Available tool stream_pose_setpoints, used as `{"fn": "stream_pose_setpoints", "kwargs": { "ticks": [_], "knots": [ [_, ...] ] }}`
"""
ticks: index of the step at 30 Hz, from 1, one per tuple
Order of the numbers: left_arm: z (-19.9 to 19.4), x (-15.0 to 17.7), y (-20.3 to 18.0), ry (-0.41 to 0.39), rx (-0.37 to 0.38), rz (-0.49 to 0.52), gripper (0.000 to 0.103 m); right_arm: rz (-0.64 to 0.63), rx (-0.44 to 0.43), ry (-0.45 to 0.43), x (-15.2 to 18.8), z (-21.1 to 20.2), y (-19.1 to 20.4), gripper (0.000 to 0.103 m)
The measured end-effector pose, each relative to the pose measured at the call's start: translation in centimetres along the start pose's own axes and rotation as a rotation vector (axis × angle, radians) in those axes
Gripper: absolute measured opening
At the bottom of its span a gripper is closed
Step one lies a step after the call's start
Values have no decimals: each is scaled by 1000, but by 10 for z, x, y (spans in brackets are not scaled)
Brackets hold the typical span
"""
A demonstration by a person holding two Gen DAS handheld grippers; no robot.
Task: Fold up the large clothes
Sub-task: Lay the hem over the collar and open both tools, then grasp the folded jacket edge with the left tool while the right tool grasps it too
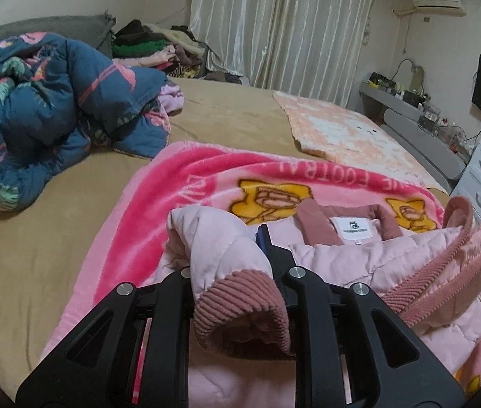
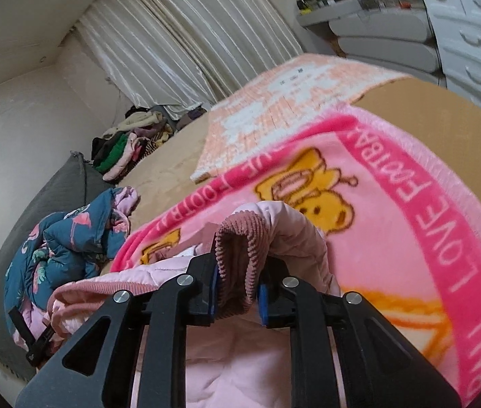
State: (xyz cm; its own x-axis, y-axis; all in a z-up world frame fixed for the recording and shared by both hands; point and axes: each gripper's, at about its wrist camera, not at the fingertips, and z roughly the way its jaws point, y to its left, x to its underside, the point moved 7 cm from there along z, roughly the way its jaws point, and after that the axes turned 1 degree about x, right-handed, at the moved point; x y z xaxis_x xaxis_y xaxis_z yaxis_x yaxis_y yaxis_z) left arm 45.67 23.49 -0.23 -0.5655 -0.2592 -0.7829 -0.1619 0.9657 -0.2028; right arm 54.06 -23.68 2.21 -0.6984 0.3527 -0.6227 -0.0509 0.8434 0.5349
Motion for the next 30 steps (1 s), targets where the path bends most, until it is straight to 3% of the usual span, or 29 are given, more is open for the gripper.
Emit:
{"fn": "stream_pose_setpoints", "kwargs": {
  "ticks": [2,4,6,10,13,14,16,18,21,22,26,30],
  "knots": [
    [14,4,2,19,-8,-11,12,54,-50,24,0,9,-5,28],
    [24,8,5,36,-7,-26,12,122,-121,31,0,12,-9,44],
    [30,11,6,47,-8,-34,13,152,-159,20,-2,9,-10,73],
    [36,13,8,56,17,-56,16,128,-188,-12,5,-12,-7,79],
    [34,12,8,58,39,-72,21,12,-121,-51,21,-32,-3,85],
    [32,12,6,58,46,-75,25,-65,-44,-60,33,-38,-2,86],
    [27,8,2,52,62,-67,36,-185,68,-66,55,-42,-2,87],
    [20,4,-6,41,86,-57,63,-268,148,-46,75,-37,-6,88],
    [-1,-9,-18,-5,62,-18,87,-296,182,-2,96,-26,-16,88],
    [-8,-12,-20,-23,49,-6,91,-294,188,3,100,-25,-18,88],
    [-45,-24,-28,-102,42,47,94,-319,193,-41,109,-32,-16,89],
    [-71,-11,-8,-144,-3,32,94,-358,206,-72,115,-43,-13,92]
  ]
}}
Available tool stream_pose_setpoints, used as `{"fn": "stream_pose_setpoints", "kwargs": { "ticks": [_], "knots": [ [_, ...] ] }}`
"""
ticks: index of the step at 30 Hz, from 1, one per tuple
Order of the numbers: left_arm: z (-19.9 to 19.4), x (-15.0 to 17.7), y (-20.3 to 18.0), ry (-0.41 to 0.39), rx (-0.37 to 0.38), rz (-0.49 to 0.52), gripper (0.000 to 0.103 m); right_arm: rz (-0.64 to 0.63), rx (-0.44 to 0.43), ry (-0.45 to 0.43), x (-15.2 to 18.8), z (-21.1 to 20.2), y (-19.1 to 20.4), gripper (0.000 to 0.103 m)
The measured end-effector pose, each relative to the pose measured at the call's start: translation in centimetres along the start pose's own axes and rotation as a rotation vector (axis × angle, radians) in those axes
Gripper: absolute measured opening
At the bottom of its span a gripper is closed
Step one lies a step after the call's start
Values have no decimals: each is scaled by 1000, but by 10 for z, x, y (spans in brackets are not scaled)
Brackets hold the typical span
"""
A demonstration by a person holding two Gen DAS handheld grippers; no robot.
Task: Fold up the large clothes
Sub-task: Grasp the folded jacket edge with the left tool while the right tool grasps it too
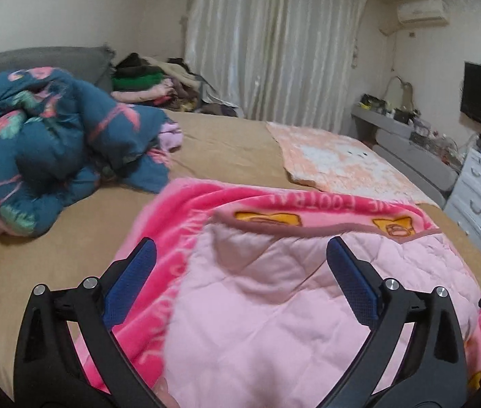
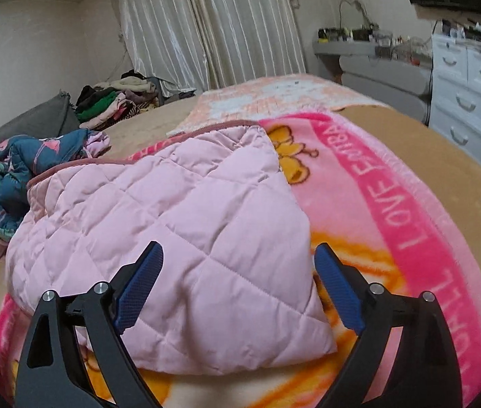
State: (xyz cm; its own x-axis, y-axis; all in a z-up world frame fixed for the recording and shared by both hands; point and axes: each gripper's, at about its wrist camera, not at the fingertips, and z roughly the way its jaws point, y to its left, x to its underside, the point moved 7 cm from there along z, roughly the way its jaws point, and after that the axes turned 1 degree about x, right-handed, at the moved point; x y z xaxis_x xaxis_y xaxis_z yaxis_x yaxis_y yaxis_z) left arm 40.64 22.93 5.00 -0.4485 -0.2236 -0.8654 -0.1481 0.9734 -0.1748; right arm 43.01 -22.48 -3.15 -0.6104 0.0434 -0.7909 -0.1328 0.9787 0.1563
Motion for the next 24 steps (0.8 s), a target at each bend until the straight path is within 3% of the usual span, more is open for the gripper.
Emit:
{"fn": "stream_pose_setpoints", "kwargs": {
  "ticks": [3,5,7,11,13,14,15,17,19,24],
  "knots": [
    [-9,31,26,38,-37,-37,94,1,2,0,3,-2,-2,94],
    [-5,62,43,110,-32,-80,94,18,4,5,6,-1,-7,94],
    [4,96,56,175,-8,-145,94,35,12,27,11,3,-12,94],
    [25,130,62,257,57,-218,94,75,2,64,23,19,-23,92],
    [32,138,56,282,97,-235,80,104,-58,97,28,30,-24,68],
    [33,138,52,278,118,-241,53,109,-62,97,28,34,-24,58],
    [34,137,48,276,130,-245,39,96,-65,88,26,36,-21,43],
    [35,130,39,265,107,-201,22,56,-63,62,19,36,-11,29],
    [32,119,32,219,67,-143,16,19,-33,37,9,37,-2,23],
    [40,101,34,183,58,-166,14,34,-18,17,-14,50,-3,19]
  ]
}}
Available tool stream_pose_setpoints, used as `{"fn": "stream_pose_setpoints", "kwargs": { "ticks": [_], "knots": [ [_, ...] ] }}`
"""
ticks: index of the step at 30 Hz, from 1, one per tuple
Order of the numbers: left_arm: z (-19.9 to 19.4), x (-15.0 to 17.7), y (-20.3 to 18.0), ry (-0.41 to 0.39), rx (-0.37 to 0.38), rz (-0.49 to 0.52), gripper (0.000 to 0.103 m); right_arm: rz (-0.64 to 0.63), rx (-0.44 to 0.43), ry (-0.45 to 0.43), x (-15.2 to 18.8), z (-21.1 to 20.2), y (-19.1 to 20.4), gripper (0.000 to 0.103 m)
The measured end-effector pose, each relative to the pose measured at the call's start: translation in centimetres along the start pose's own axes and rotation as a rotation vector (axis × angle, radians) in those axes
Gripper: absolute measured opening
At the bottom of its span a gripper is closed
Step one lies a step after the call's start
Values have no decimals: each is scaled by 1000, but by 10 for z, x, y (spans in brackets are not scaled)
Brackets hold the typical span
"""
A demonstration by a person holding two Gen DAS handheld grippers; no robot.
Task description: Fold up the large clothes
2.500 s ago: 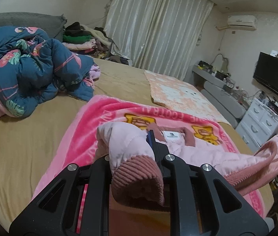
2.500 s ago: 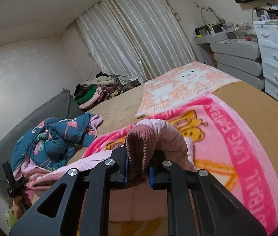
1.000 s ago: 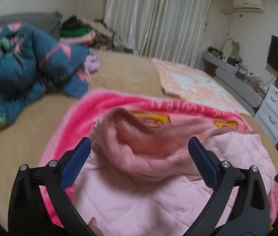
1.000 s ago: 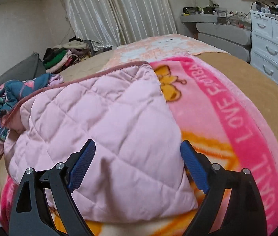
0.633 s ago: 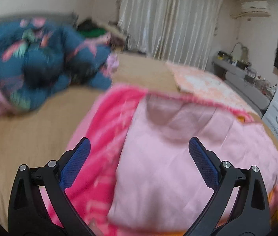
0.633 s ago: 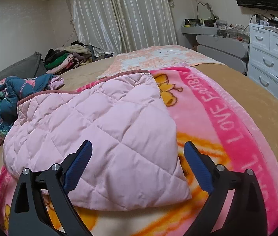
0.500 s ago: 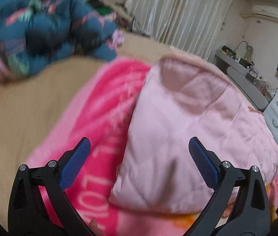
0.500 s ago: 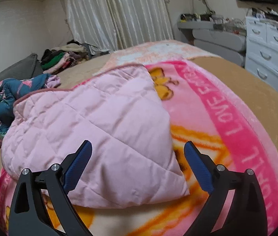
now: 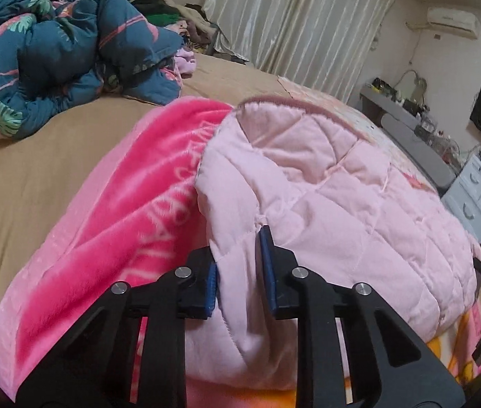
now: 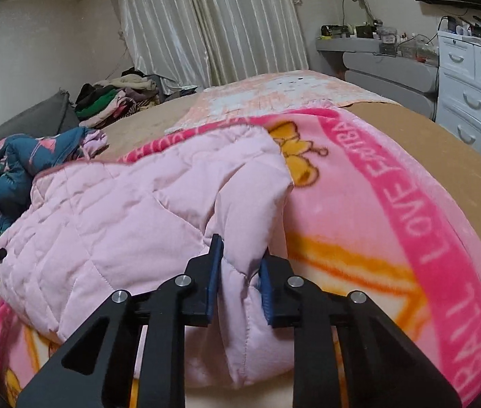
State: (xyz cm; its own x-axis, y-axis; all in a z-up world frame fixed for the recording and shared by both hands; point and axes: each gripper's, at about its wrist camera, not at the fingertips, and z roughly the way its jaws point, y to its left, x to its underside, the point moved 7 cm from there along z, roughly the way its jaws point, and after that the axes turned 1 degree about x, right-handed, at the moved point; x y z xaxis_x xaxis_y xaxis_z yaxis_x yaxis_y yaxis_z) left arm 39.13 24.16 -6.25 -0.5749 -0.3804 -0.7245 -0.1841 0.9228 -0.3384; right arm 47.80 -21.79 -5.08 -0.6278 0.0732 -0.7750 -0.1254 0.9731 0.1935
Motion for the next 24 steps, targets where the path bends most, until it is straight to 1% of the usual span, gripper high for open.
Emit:
{"fn": "stream_pose_setpoints", "kwargs": {
  "ticks": [3,4,7,10,13,15,16,17,18,19,20,21,22,23,24],
  "knots": [
    [13,4,1,13,-19,15,14,20,31,27,-2,19,-5,19],
    [19,6,4,23,-22,9,14,29,43,47,2,27,-7,19],
    [31,16,11,44,-23,-9,15,55,63,67,9,37,-15,19],
    [32,18,10,39,-26,-4,16,91,44,72,14,36,-19,19],
    [31,17,11,38,-36,-2,18,94,45,85,14,33,-20,21],
    [28,15,12,40,-53,-10,23,115,43,85,14,26,-22,26],
    [24,14,10,37,-68,-5,26,133,36,75,12,18,-24,32],
    [23,13,12,36,-80,0,29,140,30,69,12,14,-25,45],
    [22,12,12,37,-91,3,32,147,23,60,13,7,-25,61],
    [21,11,14,40,-98,-2,34,155,21,46,13,0,-26,70],
    [20,10,16,44,-101,-9,39,171,19,20,13,-10,-28,83],
    [18,10,17,46,-105,-13,46,185,13,-4,13,-19,-29,86],
    [14,10,18,47,-110,-16,52,202,5,-28,14,-28,-31,90],
    [10,9,18,47,-115,-16,61,211,2,-34,14,-32,-32,93],
    [8,9,18,47,-117,-17,65,219,-2,-35,13,-36,-33,95]
  ]
}}
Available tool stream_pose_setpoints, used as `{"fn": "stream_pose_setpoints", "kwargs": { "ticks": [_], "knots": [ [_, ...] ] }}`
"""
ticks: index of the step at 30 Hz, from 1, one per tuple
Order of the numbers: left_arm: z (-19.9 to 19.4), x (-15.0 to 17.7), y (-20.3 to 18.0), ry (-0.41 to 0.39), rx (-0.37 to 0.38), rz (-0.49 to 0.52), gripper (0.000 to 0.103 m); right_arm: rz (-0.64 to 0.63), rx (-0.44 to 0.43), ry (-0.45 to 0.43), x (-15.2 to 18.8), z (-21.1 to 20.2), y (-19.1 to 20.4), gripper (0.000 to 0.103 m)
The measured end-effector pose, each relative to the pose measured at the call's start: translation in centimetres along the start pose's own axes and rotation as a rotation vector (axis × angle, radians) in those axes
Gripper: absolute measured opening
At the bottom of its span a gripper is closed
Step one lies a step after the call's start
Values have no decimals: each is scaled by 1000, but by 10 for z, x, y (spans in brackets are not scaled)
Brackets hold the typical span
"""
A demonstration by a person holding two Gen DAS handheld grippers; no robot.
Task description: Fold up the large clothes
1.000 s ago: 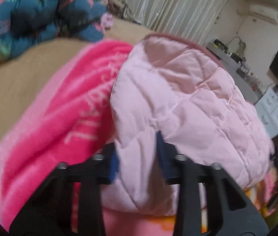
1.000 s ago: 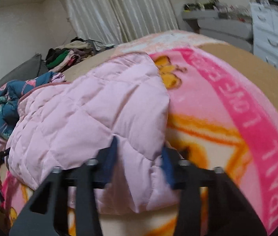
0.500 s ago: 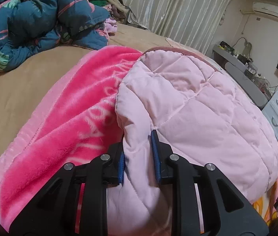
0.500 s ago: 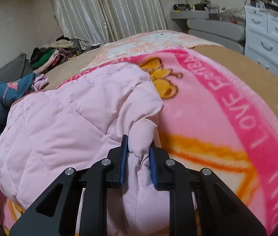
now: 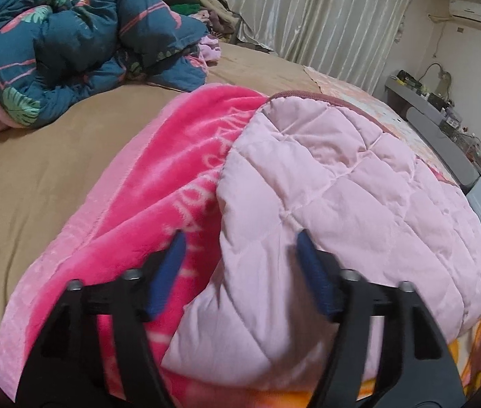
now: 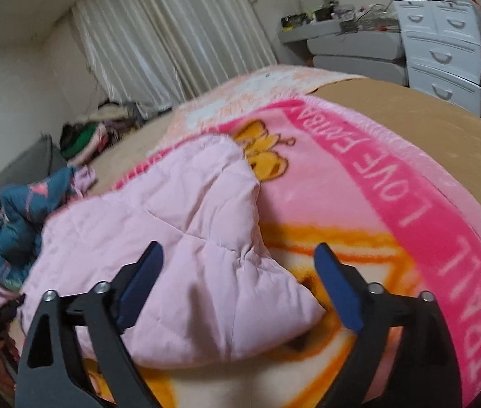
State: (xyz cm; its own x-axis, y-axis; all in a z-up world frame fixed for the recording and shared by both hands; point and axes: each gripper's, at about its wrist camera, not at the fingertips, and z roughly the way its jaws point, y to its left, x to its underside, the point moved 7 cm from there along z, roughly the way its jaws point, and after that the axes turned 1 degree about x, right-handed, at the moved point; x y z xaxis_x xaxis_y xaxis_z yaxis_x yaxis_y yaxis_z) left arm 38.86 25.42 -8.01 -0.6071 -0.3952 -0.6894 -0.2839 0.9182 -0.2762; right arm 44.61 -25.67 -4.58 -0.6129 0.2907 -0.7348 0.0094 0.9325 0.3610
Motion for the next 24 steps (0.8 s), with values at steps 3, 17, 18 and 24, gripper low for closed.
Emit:
{"fn": "stream_pose_setpoints", "kwargs": {
  "ticks": [3,17,18,24],
  "knots": [
    [-11,1,3,-2,0,-14,74,40,-23,12,4,-9,-1,98],
    [-45,40,21,60,79,-223,91,175,-64,105,41,-18,-11,99],
    [-44,45,22,69,100,-255,91,176,-61,115,44,-17,-11,99],
    [-32,66,8,125,267,-402,93,190,-76,178,61,-2,-3,99]
  ]
}}
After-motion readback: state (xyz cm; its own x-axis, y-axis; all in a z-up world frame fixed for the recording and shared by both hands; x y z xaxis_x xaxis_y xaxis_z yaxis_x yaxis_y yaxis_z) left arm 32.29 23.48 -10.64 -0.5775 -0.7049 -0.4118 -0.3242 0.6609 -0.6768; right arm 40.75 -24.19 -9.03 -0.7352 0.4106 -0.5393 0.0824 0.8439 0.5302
